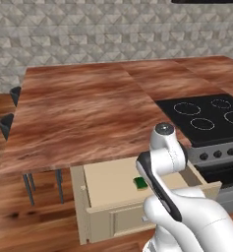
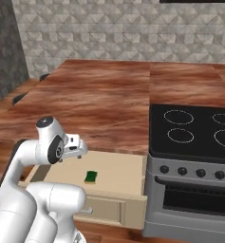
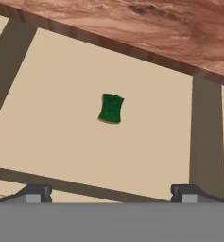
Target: Restock the sink supplies by placing the sponge and soap dispenser on the counter and next to the sink. Make sure the soap dispenser is upright.
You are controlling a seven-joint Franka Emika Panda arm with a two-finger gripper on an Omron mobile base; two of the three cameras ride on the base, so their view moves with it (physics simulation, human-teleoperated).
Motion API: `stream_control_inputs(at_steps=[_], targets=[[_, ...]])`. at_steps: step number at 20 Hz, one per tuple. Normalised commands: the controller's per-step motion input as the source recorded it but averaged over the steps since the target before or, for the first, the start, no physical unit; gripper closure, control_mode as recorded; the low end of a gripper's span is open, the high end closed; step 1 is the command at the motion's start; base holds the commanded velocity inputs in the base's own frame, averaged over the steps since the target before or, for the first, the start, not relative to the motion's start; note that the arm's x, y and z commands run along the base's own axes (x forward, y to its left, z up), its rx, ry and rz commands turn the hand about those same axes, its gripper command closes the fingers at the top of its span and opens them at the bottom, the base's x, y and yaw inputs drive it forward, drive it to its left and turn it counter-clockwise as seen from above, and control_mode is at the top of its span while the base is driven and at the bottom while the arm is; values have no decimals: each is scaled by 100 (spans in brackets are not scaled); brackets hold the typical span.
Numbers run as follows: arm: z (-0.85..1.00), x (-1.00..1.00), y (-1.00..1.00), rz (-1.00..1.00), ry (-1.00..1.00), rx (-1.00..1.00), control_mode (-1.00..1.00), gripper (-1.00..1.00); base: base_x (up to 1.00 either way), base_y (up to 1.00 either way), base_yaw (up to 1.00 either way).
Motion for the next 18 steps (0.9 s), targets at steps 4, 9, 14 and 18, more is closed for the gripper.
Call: stream_control_inputs(at_steps=[4,9,14,18], targets=[[0,0,0,0,0,0,100,-100,17,13,-7],[-33,17,0,-2,3,2,-100,-100,8,1,-2],[-79,43,0,-3,16,5,-100,-100,0,0,0],[-85,46,0,-3,22,4,-100,-100,0,0,0]])
